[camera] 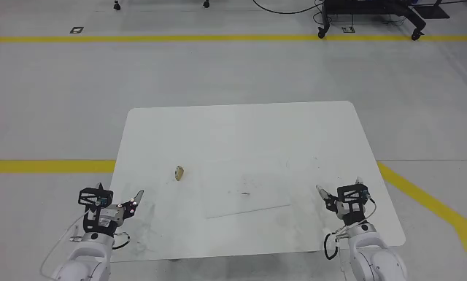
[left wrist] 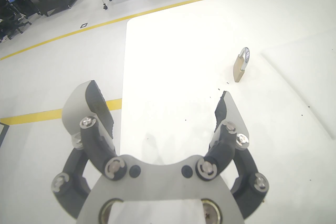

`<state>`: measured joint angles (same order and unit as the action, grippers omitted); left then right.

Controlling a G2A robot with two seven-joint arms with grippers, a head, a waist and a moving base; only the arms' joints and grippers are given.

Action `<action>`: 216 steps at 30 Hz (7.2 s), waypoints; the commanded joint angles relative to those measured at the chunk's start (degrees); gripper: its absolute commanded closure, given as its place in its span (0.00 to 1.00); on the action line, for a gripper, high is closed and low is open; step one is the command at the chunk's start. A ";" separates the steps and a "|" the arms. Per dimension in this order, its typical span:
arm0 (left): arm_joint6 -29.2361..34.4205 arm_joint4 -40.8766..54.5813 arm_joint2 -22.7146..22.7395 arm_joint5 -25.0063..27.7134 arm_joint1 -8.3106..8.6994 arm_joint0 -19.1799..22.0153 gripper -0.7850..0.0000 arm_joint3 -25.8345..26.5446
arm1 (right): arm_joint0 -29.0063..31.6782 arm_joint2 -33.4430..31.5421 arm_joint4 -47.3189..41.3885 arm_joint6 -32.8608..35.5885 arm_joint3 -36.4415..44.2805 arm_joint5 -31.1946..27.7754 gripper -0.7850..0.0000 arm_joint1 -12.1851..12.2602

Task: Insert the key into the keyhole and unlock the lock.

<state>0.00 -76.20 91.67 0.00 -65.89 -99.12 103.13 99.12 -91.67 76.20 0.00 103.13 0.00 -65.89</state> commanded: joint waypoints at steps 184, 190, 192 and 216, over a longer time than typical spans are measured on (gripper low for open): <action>46.29 56.23 -16.78 58.00 3.63 28.51 0.04 -12.19 | -21.96 20.33 -3.71 -11.08 -14.98 -49.82 1.00 1.13; 46.28 59.76 -28.23 58.00 5.23 35.87 0.27 -18.48 | -24.01 21.18 -8.41 -8.68 -17.00 -53.28 1.00 1.10; 46.28 60.10 -30.83 58.00 5.39 38.46 0.37 -20.35 | -24.27 21.22 -9.75 -8.34 -17.32 -54.27 1.00 1.14; 26.26 48.73 -45.84 58.00 1.62 47.80 0.58 -28.46 | -26.80 24.19 -18.95 -8.59 -19.70 -58.00 1.00 2.66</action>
<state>27.15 -27.19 45.87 58.00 -64.26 -51.49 74.93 72.40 -67.56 57.26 -8.71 83.46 -58.00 -63.35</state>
